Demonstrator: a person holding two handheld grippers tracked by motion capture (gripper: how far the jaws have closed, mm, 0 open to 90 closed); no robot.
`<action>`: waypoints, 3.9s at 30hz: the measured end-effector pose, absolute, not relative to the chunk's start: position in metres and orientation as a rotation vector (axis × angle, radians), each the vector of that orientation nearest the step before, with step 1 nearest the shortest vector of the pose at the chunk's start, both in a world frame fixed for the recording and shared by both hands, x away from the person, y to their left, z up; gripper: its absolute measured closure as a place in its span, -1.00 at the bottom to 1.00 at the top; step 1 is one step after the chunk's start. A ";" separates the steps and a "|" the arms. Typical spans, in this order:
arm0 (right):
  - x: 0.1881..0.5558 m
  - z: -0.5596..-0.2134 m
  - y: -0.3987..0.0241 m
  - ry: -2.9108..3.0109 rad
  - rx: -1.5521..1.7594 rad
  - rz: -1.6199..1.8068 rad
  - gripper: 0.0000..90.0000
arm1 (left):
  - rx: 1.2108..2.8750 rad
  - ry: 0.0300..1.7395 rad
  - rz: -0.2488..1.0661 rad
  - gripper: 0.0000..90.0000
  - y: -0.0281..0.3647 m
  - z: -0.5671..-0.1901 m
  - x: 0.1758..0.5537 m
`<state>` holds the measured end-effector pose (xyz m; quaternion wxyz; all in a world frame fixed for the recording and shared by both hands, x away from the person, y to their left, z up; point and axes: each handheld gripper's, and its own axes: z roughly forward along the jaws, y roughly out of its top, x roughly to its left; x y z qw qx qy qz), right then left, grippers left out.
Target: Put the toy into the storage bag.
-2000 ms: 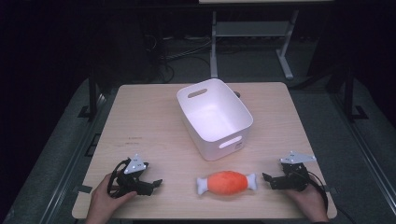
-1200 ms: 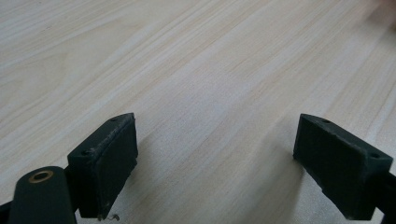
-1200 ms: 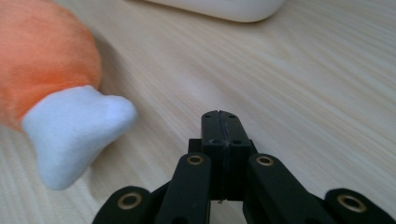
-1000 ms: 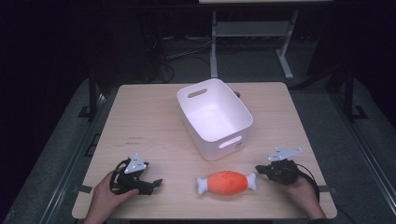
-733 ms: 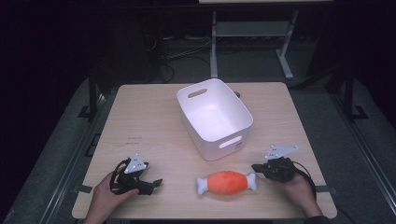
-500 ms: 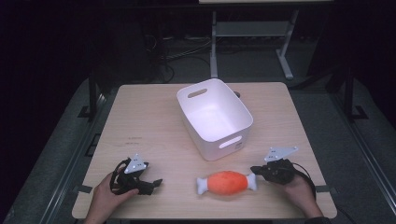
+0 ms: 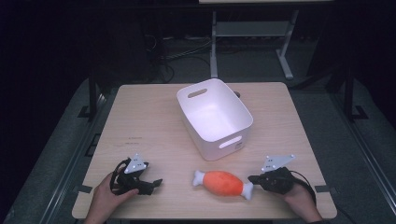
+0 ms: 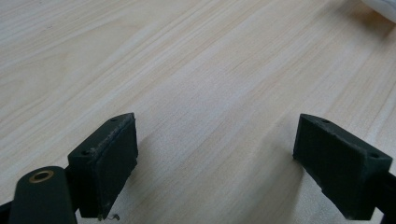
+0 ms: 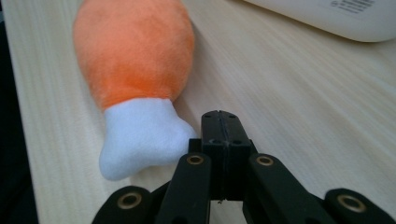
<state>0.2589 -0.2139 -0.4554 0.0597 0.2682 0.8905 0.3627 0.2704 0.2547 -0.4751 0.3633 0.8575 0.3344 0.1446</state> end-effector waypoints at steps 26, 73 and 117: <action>0.253 -0.450 -0.201 2.720 0.825 1.036 0.49 | 2.207 0.861 0.372 -0.71 0.255 -0.475 0.270; 0.275 -0.410 -0.142 2.734 0.881 1.060 -0.98 | 2.203 0.861 0.373 -0.71 0.254 -0.475 0.270; 0.275 -0.457 -0.083 2.869 0.769 0.783 -0.94 | 2.207 0.861 0.372 -0.71 0.255 -0.475 0.270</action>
